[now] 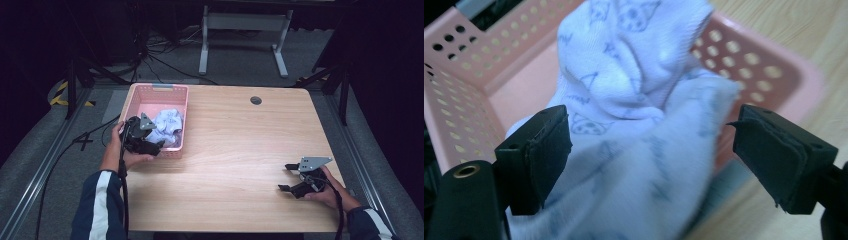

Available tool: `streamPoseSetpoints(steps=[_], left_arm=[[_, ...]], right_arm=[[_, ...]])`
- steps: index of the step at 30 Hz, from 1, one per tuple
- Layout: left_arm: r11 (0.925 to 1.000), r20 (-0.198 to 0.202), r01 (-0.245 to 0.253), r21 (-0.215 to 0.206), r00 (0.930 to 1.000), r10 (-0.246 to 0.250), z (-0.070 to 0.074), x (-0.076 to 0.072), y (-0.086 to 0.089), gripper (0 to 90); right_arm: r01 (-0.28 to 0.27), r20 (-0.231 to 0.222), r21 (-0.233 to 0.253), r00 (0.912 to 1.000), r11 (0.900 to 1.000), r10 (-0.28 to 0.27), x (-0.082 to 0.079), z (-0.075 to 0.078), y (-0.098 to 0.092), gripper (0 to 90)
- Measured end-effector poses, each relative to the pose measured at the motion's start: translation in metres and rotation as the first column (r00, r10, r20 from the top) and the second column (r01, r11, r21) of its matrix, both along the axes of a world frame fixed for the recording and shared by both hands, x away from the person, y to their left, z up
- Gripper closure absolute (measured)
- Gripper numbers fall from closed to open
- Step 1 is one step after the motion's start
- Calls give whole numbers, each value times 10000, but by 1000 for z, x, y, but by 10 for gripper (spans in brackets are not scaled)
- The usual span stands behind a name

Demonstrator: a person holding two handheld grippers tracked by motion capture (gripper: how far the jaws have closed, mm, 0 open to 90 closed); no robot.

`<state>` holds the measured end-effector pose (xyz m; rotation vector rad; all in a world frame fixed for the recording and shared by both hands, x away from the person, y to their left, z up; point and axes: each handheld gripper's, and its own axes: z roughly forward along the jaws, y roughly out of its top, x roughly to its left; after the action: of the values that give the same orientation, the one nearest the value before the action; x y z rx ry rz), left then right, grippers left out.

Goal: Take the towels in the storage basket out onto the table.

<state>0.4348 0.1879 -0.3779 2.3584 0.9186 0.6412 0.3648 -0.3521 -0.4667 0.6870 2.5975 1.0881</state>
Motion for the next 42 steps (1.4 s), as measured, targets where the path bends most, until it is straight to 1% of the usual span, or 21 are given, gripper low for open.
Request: streamPoseSetpoints(steps=[1, 2, 4, 8, 9, 10, 13, 14, 15, 18, 19, 23, 25, 26, 27, 31, 32, 34, 36, 40, 42], left_arm=[[9990, -355, -100, 446, 9993, 116, -5, 15, -3, 157], [9990, -355, -100, 446, 9993, 116, -5, 15, -3, 156], [9948, -771, -227, 996, 9966, 305, -10, 37, -8, 153], [9923, -1162, -152, 1225, 9928, 296, -15, 54, -15, 145], [9904, -1576, -6, 1379, 9873, 225, -19, 65, -20, 141], [9904, -1576, -6, 1379, 9873, 225, -19, 65, -20, 132], [9870, -2242, 232, 1593, 9745, 133, -31, 82, -31, 46], [9870, -2242, 232, 1593, 9745, 133, -31, 82, -31, 14], [9798, -2782, 485, 1939, 9605, 75, -38, 89, -37, 1], [9752, -3082, 566, 2139, 9512, 124, -43, 95, -43, 0], [9757, -3294, 561, 2119, 9440, 173, -44, 98, -43, 0], [9846, -3726, 337, 1715, 9274, 332, -49, 105, -39, 0], [9905, -4026, 88, 1369, 9141, 476, -52, 108, -38, 3], [9924, -3966, -21, 1229, 9166, 511, -54, 109, -37, 5], [9938, -4063, -87, 1108, 9122, 533, -53, 110, -35, 17], [9972, -4007, -231, 717, 9149, 500, -51, 110, -32, 191], [9978, -3997, -176, 645, 9157, 420, -50, 110, -31, 191], [9985, -3931, -244, 494, 9185, 419, -49, 110, -30, 305], [9990, -3994, -290, 348, 9159, 405, -49, 110, -29, 412], [9974, -3848, -453, 558, 9208, 634, -47, 108, -30, 530], [9966, -3603, -317, 761, 9311, 571, -46, 107, -31, 551]], right_arm=[[-2, 2, 5, 10000, 10000, 2, 0, 0, 0, 150], [1, 5, 13, 10000, 10000, -1, 0, 0, 0, 151], [8, 4, 47, 10000, 10000, -9, 0, 0, 0, 150], [18, 10, 81, 10000, 10000, -18, 0, -1, 0, 150], [12, 6, 89, 10000, 10000, -12, 0, -1, -1, 150], [12, 6, 89, 10000, 10000, -12, 0, -1, -1, 150], [1, -5, 97, 10000, 10000, -1, 0, -1, -1, 149], [-5, -8, 96, 10000, 10000, 5, 0, -1, -1, 149], [-8, -5, 100, 10000, 9999, 8, 0, -1, -1, 148], [-9, -2, 107, 10000, 9999, 9, 0, -1, -1, 148], [-7, -6, 115, 10000, 9999, 8, 0, -1, -1, 148], [-10, -4, 116, 10000, 9999, 10, 0, -1, -1, 147], [-19, -5, 114, 10000, 9999, 19, 0, -1, -1, 147], [-26, -8, 113, 10000, 9999, 26, 0, -1, -1, 147], [-27, -5, 127, 10000, 9999, 27, 0, -1, -1, 147], [-38, -5, 123, 10000, 9999, 38, 0, -1, -1, 147], [-38, -5, 123, 10000, 9999, 38, 0, -1, -1, 147], [-38, -3, 122, 10000, 9999, 38, 0, -1, -1, 147], [-39, -6, 123, 10000, 9999, 39, 0, -1, -1, 147], [-35, -3, 122, 10000, 9999, 35, 0, -1, -1, 146], [-34, -4, 124, 10000, 9999, 34, 0, -1, -1, 146]])
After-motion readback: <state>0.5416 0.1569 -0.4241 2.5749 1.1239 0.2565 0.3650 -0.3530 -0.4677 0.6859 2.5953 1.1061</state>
